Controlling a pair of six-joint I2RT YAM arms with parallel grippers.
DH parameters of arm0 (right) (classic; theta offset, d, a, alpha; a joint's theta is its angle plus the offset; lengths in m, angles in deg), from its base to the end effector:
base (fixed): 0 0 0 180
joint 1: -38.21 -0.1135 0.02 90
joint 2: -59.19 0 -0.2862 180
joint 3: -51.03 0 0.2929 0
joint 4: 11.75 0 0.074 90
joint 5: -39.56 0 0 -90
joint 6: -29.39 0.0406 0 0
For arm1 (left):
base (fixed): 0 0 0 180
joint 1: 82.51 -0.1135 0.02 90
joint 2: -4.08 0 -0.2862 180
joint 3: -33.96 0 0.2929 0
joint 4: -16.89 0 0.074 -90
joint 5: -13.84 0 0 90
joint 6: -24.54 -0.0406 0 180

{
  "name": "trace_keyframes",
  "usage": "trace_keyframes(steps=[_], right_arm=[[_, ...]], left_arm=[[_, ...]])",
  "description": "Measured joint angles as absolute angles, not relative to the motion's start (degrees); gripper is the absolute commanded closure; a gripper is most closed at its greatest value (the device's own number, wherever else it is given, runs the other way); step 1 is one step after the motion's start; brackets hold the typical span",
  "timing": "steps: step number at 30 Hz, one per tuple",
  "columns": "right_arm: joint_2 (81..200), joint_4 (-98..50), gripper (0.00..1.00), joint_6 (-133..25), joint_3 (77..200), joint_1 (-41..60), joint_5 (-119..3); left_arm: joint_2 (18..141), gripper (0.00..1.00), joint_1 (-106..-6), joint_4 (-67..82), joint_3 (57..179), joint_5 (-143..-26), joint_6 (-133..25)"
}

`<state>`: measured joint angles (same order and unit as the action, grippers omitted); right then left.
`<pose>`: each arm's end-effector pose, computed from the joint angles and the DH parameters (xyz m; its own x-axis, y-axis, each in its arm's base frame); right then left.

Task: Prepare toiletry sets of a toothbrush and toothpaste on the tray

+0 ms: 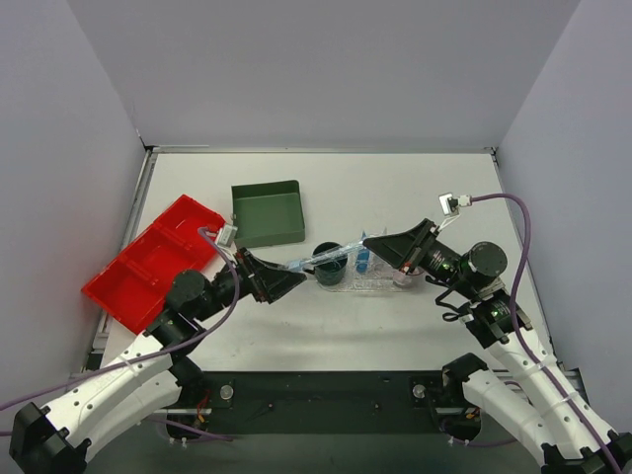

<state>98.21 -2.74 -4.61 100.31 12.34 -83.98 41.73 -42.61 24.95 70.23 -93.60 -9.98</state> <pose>0.1591 0.1021 0.3814 -0.5245 0.5136 -0.6790 -0.7120 0.1727 0.6806 0.1442 -0.1365 0.2944 -0.6418 -0.4880 -0.5916 0.5497 0.2451 -0.7986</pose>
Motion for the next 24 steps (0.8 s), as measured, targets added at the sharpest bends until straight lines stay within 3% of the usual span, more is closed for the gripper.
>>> trace_keyframes(steps=[24], right_arm=[[98.32, 0.96, 1.0, -0.93, 99.0, 13.46, -85.86]], left_arm=[[43.43, 0.35, -42.61, 35.79, 68.7, -94.47, -4.49]])
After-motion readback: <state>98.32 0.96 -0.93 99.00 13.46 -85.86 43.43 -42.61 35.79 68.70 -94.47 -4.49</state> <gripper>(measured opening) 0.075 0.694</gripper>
